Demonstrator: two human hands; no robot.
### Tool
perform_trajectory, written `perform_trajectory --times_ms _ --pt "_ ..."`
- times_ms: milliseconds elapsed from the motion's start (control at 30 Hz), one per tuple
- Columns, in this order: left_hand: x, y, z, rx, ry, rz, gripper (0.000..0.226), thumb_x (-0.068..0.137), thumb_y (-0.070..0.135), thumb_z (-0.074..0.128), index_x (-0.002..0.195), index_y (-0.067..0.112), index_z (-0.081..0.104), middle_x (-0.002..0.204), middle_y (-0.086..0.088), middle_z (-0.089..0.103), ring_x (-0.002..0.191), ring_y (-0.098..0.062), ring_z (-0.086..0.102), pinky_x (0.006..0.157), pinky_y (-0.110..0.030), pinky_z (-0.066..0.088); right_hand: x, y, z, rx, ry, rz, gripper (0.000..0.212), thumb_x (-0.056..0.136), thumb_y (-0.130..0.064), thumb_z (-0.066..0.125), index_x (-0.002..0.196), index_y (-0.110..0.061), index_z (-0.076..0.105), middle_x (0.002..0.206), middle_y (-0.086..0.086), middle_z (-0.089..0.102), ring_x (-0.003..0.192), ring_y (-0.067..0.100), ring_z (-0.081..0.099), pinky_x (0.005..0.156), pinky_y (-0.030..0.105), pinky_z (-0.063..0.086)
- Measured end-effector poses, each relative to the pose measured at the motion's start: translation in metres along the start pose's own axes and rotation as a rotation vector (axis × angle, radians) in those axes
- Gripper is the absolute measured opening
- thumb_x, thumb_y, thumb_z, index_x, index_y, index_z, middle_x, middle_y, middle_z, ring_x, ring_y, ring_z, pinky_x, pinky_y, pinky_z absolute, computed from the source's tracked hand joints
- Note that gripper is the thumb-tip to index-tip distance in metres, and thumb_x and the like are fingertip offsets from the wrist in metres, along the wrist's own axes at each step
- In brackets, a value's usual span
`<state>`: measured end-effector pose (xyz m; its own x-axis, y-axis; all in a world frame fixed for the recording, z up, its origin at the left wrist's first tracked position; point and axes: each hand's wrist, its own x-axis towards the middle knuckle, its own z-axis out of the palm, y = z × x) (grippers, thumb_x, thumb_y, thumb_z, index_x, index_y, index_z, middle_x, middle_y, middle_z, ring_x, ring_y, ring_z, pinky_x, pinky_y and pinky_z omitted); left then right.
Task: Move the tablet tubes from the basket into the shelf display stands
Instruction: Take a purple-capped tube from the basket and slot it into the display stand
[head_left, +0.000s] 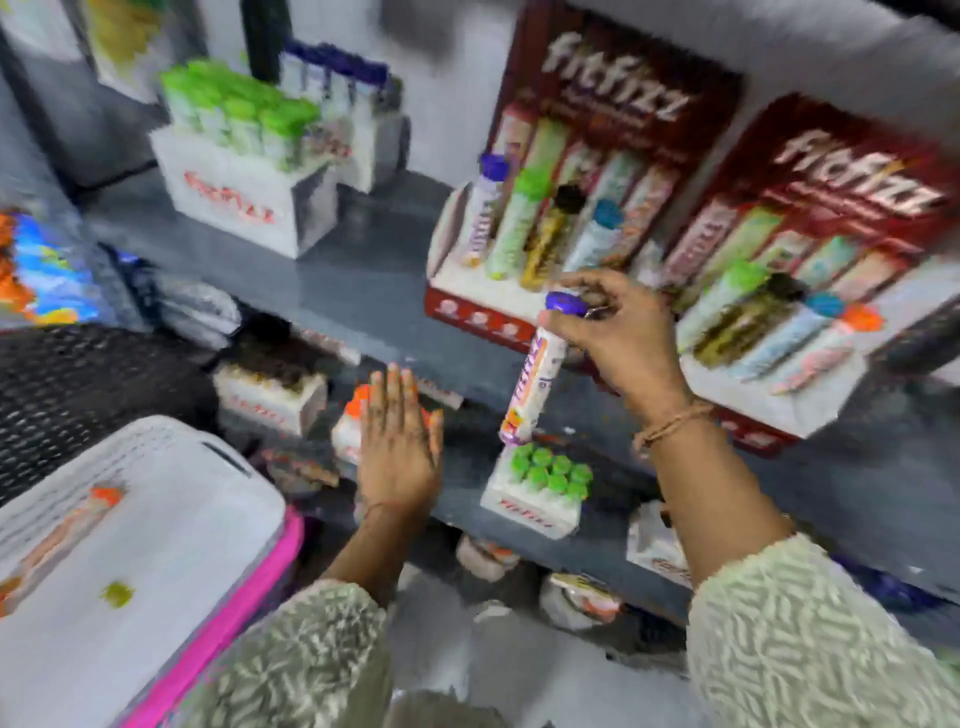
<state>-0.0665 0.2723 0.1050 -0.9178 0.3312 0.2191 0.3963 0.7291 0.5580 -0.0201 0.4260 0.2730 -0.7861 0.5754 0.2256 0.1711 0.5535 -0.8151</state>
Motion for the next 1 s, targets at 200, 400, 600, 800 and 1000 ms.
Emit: perform_trajectory --times_ms 200,400,600,800,1000 --pt "0.018 0.090 0.030 -0.012 -0.102 0.266 0.059 0.089 0.033 0.023 0.140 0.002 0.020 0.151 -0.018 0.021 0.142 -0.031 0.013 0.117 -0.041 0.007 0.040 0.002 -0.105 -0.255 0.102 -0.095 0.035 0.065 -0.007 0.073 0.100 -0.012 0.071 0.094 0.010 0.071 0.082 0.011 0.057 0.070 0.019 0.044" --pt "0.018 0.093 0.045 0.083 -0.150 0.272 0.064 0.087 0.040 0.008 0.142 0.009 0.013 0.155 -0.009 0.012 0.144 -0.021 0.000 0.115 -0.031 -0.008 0.077 0.000 -0.141 -0.581 0.028 -0.105 0.031 0.064 -0.005 0.072 0.094 -0.014 0.073 0.099 0.005 0.072 0.090 0.015 0.061 0.074 0.015 0.041" --pt "0.018 0.097 0.048 0.078 -0.129 0.252 0.063 0.087 0.040 0.008 0.142 0.008 0.014 0.155 -0.009 0.013 0.144 -0.020 0.000 0.112 -0.029 -0.011 0.099 0.013 -0.138 -0.692 -0.057 -0.091 0.035 0.066 0.001 0.074 0.099 -0.012 0.071 0.111 0.008 0.070 0.102 0.021 0.062 0.084 0.020 0.043" --pt "0.018 0.097 0.048 0.105 -0.132 0.250 0.064 0.087 0.040 0.006 0.142 0.008 0.013 0.155 -0.009 0.011 0.143 -0.019 -0.001 0.112 -0.028 -0.012 0.105 0.017 -0.137 -0.660 -0.064 -0.113 0.036 0.066 0.000 0.076 0.099 -0.013 0.071 0.110 0.006 0.070 0.088 0.010 0.053 0.077 0.018 0.038" --pt "0.018 0.097 0.046 0.129 -0.155 0.262 0.065 0.086 0.040 0.004 0.142 0.008 0.009 0.156 -0.009 0.008 0.143 -0.019 -0.003 0.112 -0.029 -0.012 0.101 0.019 -0.136 -0.623 -0.067 -0.134 0.036 0.067 -0.001 0.076 0.100 -0.013 0.070 0.110 0.007 0.069 0.088 0.010 0.053 0.079 0.018 0.039"
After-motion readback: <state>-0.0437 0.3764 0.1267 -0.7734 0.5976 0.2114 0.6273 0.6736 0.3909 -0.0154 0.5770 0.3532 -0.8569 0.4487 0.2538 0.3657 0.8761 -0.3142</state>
